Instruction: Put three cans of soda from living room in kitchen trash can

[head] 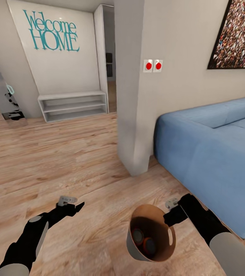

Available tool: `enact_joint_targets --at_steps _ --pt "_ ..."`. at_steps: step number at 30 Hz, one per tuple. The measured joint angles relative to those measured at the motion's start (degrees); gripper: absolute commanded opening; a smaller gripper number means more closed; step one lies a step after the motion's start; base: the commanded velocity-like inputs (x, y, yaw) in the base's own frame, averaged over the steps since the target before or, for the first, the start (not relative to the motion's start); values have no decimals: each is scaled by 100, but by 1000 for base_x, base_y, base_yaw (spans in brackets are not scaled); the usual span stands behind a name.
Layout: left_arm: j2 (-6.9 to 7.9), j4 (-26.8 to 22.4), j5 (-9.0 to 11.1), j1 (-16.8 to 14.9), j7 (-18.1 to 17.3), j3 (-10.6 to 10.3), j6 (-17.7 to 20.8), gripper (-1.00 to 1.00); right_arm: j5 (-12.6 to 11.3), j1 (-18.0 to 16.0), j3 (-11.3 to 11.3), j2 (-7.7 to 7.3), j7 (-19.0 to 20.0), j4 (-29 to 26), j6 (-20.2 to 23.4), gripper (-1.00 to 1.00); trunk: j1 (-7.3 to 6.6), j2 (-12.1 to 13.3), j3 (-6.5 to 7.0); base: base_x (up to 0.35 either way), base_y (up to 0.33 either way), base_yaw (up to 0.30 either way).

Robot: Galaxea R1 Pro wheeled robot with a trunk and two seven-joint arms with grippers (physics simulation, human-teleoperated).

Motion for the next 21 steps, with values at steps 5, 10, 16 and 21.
enact_joint_targets --at_steps 5,10,16,21 --pt "-2 1 -2 1 0 -4 -58 100 9 0 -1 0 -2 -2 -4 -100 0 0 -28 0 0 -56" --pt "-3 2 -3 5 0 -3 -184 100 -30 0 -6 0 2 -2 13 -100 0 0 -39 0 0 -77" --pt "-3 2 -2 6 0 1 -207 100 11 -1 -16 0 -1 5 6 -100 0 0 -59 0 0 -192" --pt "-3 34 -3 7 4 2 -215 100 -9 0 -18 0 0 5 11 -100 0 0 -76 0 0 -216"
